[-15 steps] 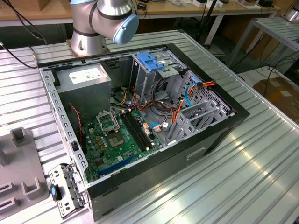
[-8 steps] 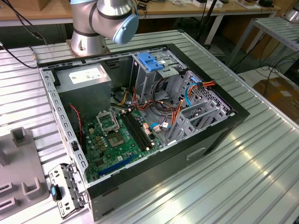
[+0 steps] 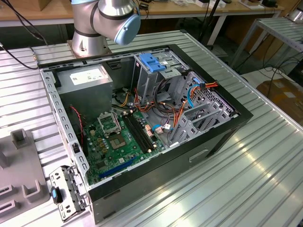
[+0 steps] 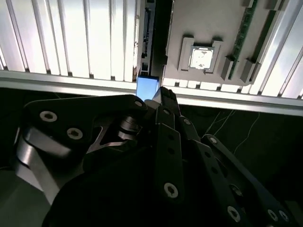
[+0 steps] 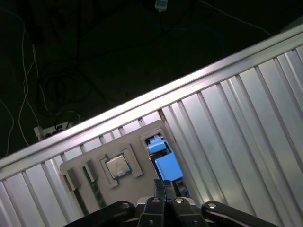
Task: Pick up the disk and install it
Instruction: 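Pick up the disk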
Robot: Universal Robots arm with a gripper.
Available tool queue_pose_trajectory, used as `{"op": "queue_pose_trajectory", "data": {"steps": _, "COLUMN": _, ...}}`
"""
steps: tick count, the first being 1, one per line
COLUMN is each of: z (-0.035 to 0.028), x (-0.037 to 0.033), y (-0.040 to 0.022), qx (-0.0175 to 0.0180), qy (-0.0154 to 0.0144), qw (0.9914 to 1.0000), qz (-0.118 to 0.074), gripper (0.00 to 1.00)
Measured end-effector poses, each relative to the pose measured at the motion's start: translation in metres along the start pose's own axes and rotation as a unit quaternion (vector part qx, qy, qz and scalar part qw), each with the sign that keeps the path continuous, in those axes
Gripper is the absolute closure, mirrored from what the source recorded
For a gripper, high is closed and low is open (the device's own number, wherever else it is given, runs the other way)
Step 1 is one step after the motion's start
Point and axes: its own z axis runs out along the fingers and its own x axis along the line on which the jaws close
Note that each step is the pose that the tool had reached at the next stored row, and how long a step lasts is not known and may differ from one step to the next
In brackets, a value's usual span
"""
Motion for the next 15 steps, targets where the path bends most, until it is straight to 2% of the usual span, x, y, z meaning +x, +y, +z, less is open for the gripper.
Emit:
{"op": "queue_pose_trajectory", "data": {"steps": 5, "z": 0.0001, "x": 0.0, "y": 0.0, "qx": 0.0007, "qy": 0.0005, "qw": 0.99937, "qz": -0.035, "gripper": 0.89}}
{"op": "queue_pose_trajectory", "data": {"steps": 7, "z": 0.0002, "x": 0.0, "y": 0.0, "qx": 0.0014, "qy": 0.0008, "qw": 0.99774, "qz": -0.067, "gripper": 0.89}}
{"op": "queue_pose_trajectory", "data": {"steps": 9, "z": 0.0002, "x": 0.0, "y": 0.0, "qx": 0.0019, "qy": 0.0011, "qw": 0.99586, "qz": -0.091, "gripper": 0.89}}
{"op": "queue_pose_trajectory", "data": {"steps": 11, "z": 0.0002, "x": 0.0, "y": 0.0, "qx": 0.0021, "qy": 0.0013, "qw": 0.99444, "qz": -0.105, "gripper": 0.89}}
{"op": "queue_pose_trajectory", "data": {"steps": 13, "z": 0.0003, "x": 0.0, "y": 0.0, "qx": 0.0026, "qy": 0.0015, "qw": 0.99229, "qz": -0.124, "gripper": 0.89}}
{"op": "queue_pose_trajectory", "data": {"steps": 15, "z": 0.0003, "x": 0.0, "y": 0.0, "qx": 0.0028, "qy": 0.0017, "qw": 0.99073, "qz": -0.136, "gripper": 0.89}}
